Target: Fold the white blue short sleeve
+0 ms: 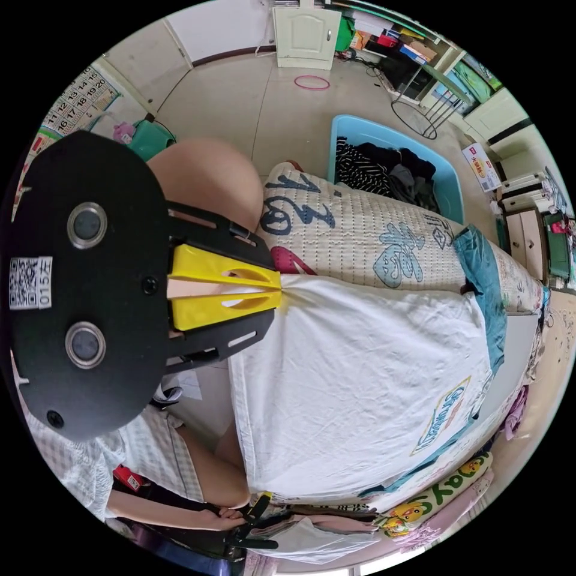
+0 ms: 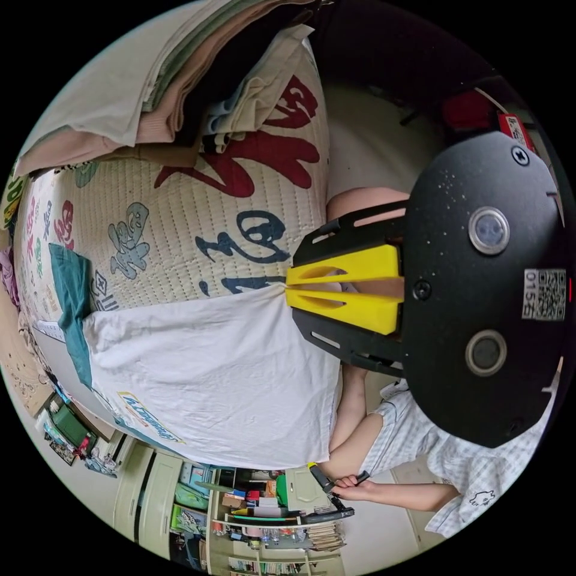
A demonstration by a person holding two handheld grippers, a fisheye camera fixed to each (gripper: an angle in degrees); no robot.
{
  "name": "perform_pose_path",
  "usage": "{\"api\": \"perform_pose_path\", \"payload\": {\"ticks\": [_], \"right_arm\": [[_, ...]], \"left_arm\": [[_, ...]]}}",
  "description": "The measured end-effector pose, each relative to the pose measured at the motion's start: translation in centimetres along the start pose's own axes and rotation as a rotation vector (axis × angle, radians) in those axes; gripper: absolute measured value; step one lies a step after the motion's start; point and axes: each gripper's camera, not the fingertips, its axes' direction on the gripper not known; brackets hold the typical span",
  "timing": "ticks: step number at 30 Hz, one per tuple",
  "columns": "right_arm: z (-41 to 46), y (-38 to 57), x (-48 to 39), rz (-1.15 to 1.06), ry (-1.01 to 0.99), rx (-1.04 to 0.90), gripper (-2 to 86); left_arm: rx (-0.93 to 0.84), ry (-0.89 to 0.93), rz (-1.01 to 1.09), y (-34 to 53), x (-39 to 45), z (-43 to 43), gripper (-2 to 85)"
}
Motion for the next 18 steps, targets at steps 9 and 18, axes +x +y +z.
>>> {"api": "perform_pose_path", "payload": {"ticks": [9,18], "right_arm": [[-0.1,0.8,-1.6,0.004,-0.042,0.01,0.3],[0.2,1.0,-4.7,-0.004,-0.029,-0.011,0.3]], "left_arm": [[0.021,0.184,-0.098,1.0,-2.7,0.1,-0.5],[0.123,0.278,-0.141,3.0,-3.8,-0.5,-0.8]]}}
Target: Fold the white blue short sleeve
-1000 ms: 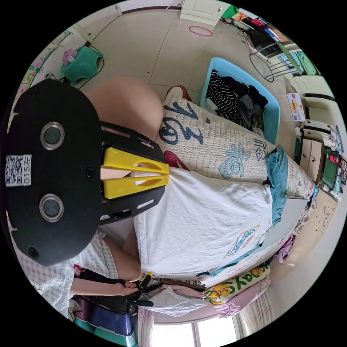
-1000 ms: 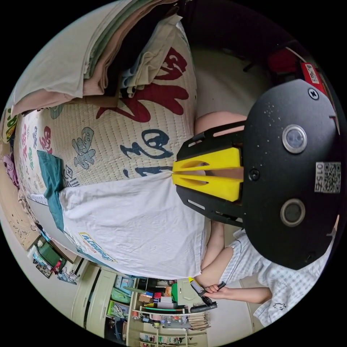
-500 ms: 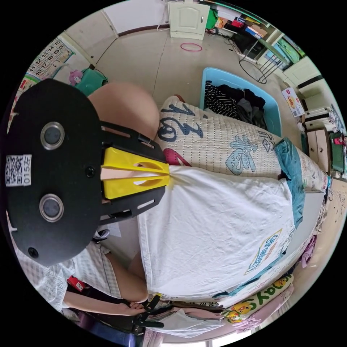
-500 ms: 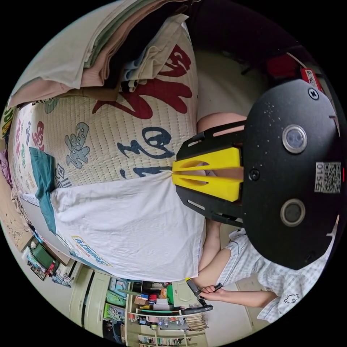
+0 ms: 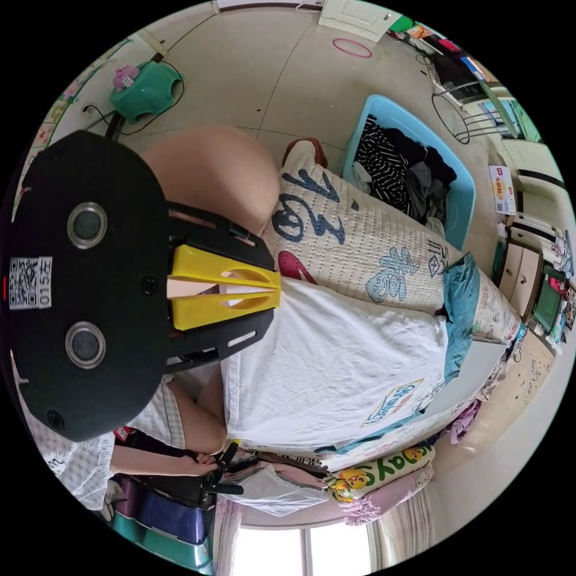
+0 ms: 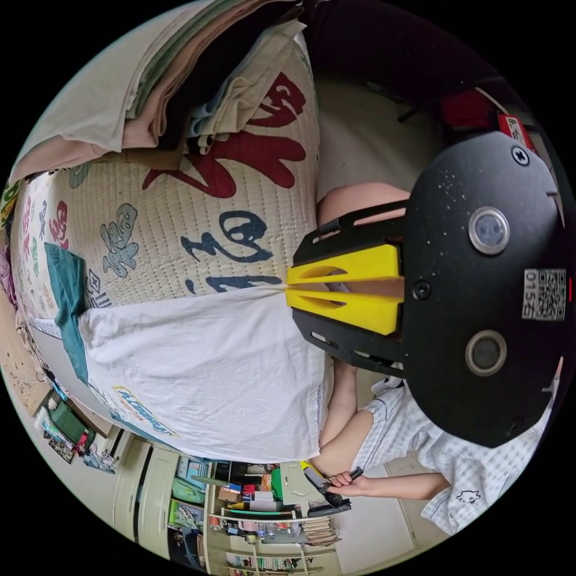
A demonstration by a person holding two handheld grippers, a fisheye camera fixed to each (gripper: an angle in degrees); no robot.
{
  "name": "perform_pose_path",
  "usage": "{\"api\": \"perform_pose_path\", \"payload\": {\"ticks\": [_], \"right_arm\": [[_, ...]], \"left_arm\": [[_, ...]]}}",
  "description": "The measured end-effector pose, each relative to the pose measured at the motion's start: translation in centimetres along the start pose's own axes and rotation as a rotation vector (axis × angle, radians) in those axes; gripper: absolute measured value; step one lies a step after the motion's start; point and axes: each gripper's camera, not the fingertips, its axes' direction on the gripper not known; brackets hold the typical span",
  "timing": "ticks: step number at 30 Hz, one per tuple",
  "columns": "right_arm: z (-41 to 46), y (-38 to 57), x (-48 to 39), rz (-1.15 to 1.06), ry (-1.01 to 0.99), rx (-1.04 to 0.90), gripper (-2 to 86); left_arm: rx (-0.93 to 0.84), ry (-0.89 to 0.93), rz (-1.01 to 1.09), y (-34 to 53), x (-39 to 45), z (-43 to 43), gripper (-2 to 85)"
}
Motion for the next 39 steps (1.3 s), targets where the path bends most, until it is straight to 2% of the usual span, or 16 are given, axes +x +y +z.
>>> {"api": "perform_pose_path", "payload": {"ticks": [3,6,11,16,19,23,27,29,31,34,37,39], "right_arm": [[0.0,0.1,-1.2,0.02,-0.006,0.023,0.3],[0.3,0.1,-3.6,-0.013,0.07,0.022,0.2],[1.1,1.6,-10.1,-0.14,0.332,0.051,-0.1],[2.5,3.4,-14.6,-0.206,0.538,0.093,-0.2],[3.5,4.1,-16.1,-0.223,0.604,0.098,-0.3],[4.6,4.6,-15.7,-0.211,0.578,0.064,-0.3],[4.3,5.2,-13.2,-0.134,0.439,0.059,-0.4],[3.5,6.2,-10.4,-0.026,0.371,0.101,-0.4],[2.5,7.6,-8.5,0.028,0.268,0.169,-0.4],[1.4,9.2,-5.8,0.084,0.134,0.287,-0.3],[1.0,8.9,-4.4,0.09,0.111,0.394,0.0],[1.1,7.8,-3.9,0.083,0.094,0.448,0.3]], "left_arm": [[0.071,0.003,0.008,0.9,0.1,-0.9,-0.8],[0.126,0.004,0.013,1.5,0.4,-1.4,-0.9],[0.173,0.015,0.038,1.7,1.4,-1.2,-0.9],[0.137,-0.011,0.044,0.7,2.7,0.3,-0.9],[0.055,-0.065,0.075,-0.6,4.4,2.3,-0.8],[-0.144,-0.153,0.109,-3.0,6.5,6.5,-0.8],[-0.168,-0.164,0.114,-4.3,7.9,7.7,-0.8],[-0.163,-0.129,0.1,-4.5,8.0,7.7,-0.8],[-0.124,-0.111,0.084,-4.6,8.1,7.0,-0.8],[-0.017,-0.189,0.129,-5.8,9.9,5.0,-0.8],[0.086,-0.195,0.238,-8.9,14.5,3.4,-0.8],[0.166,-0.139,0.372,-12.2,20.5,3.2,-0.7]]}}
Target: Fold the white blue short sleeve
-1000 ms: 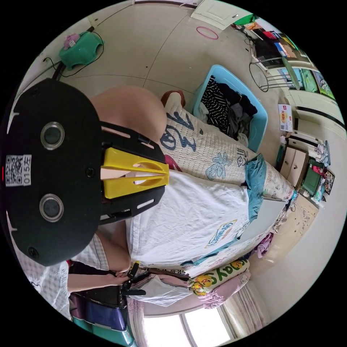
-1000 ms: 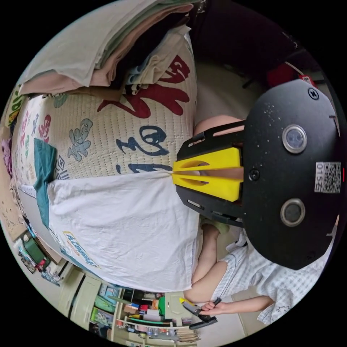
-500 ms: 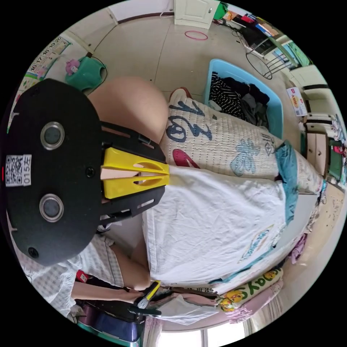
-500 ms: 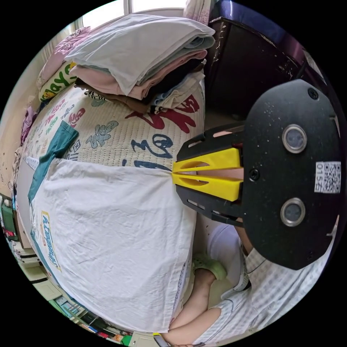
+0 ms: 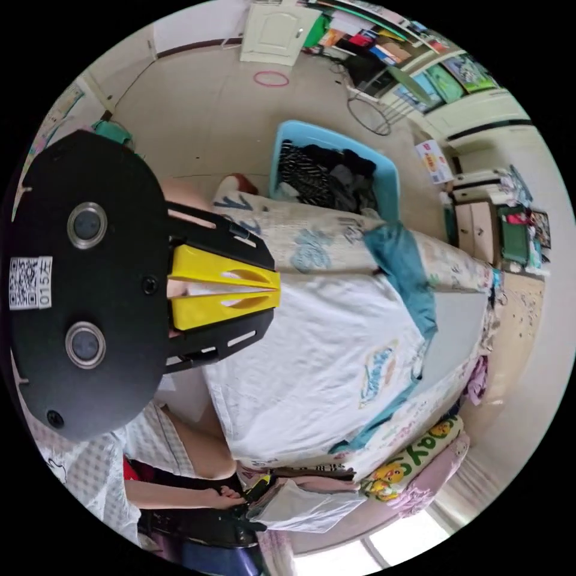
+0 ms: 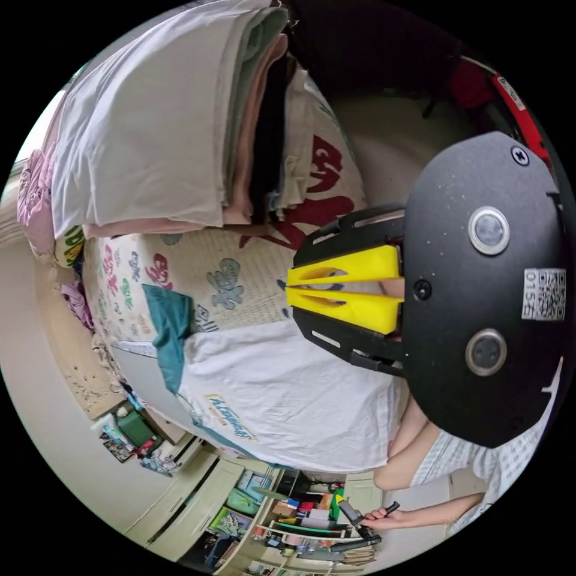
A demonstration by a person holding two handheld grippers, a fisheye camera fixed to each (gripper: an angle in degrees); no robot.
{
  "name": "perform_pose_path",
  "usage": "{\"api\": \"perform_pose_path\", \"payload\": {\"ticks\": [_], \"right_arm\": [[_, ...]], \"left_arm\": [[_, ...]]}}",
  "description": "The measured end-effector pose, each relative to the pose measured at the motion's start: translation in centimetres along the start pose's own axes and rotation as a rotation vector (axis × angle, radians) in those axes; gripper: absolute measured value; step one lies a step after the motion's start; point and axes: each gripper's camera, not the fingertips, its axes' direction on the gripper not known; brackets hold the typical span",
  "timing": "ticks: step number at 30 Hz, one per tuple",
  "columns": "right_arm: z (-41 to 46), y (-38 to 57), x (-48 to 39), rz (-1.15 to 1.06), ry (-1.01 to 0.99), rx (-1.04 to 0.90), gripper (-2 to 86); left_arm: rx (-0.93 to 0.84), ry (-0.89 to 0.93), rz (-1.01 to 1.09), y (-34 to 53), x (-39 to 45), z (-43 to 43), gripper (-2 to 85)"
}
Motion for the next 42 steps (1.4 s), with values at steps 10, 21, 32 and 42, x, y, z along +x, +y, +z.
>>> {"api": "perform_pose_path", "payload": {"ticks": [10,21,32,42], "right_arm": [[10.7,-6.7,5.1,0.057,-0.233,0.177,6.1],[16.9,-8.7,7.0,0.044,-0.219,0.169,7.7],[16.7,-9.5,5.3,-0.018,-0.124,0.234,0.1],[11.5,-10.0,-3.8,-0.445,-0.426,0.371,-0.1]], "left_arm": [[0.001,0.379,0.369,-23.8,24.5,11.6,3.4],[-0.246,0.29,0.442,-36.8,46.1,32.9,9.1],[-0.151,0.346,0.176,-38.5,43.9,37.0,0.7],[0.132,0.396,0.111,-32.2,23.0,23.8,-0.3]]}}
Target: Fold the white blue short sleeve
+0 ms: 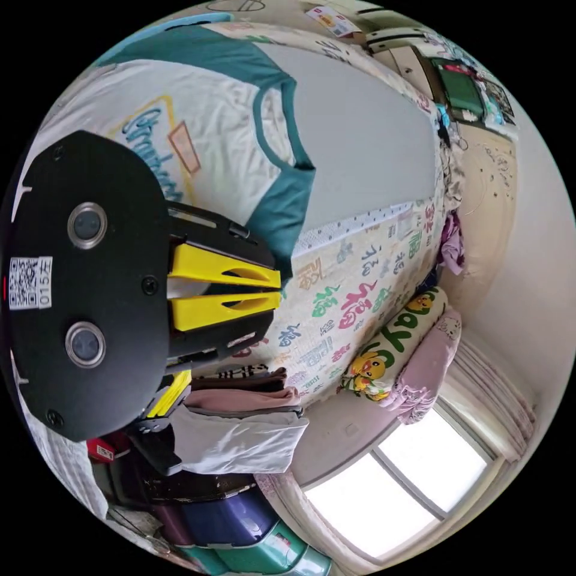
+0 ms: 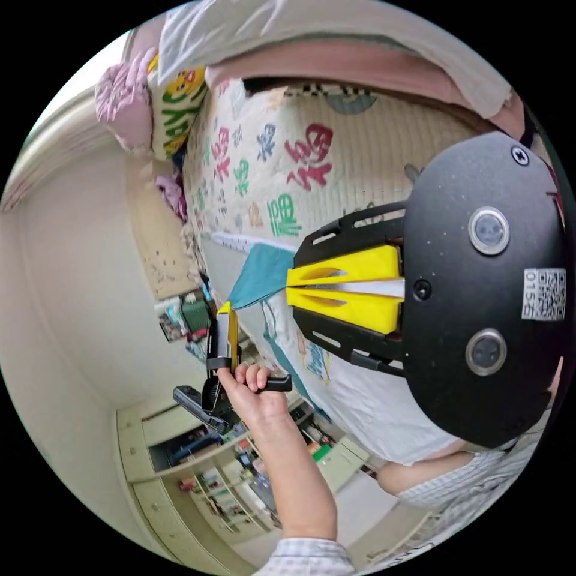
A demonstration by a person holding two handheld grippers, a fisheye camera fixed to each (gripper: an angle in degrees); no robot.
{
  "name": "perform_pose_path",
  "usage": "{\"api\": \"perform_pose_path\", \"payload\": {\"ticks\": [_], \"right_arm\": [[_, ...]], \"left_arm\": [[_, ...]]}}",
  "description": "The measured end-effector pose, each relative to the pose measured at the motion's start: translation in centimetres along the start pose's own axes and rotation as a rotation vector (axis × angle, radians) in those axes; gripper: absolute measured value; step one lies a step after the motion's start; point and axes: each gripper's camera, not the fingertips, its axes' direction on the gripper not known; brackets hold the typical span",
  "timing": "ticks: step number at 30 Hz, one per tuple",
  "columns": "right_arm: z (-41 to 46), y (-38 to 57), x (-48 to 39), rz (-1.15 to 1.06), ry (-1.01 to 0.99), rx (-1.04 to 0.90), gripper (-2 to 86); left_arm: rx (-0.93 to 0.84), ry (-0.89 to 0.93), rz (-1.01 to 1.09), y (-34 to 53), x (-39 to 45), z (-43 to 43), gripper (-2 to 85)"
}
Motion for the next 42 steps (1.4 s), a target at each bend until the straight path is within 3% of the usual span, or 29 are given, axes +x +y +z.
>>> {"api": "perform_pose_path", "payload": {"ticks": [5,10,18,24,30,37,42], "right_arm": [[5.3,-1.3,-4.2,-0.222,-0.108,-0.221,0.2],[6.8,-2.5,-3.0,-0.275,-0.219,-0.375,2.2],[4.1,-7.2,4.2,-0.079,0.044,-0.215,8.6],[7.0,-10.7,2.5,-0.139,0.075,-0.305,8.9],[7.5,-14.4,4.2,-0.055,0.131,-0.38,5.8],[4.3,-19.6,6.4,0.06,0.031,-0.309,6.2],[1.7,-23.5,2.7,-0.008,0.06,-0.281,6.1]], "left_arm": [[-0.061,-0.089,-0.104,7.0,-6.4,-2.2,-0.2],[-0.145,-0.091,-0.144,10.6,-9.4,-1.7,0.3],[-0.03,-0.157,-0.018,3.9,-9.6,-3.2,4.2],[-0.139,-0.047,-0.06,-2.1,-8.5,5.6,6.4],[-0.213,-0.094,-0.091,-3.4,-8.0,11.1,5.8],[-0.191,-0.08,-0.051,-1.8,-8.6,7.7,5.9],[-0.231,-0.101,0.092,4.8,-8.5,0.8,6.2]]}}
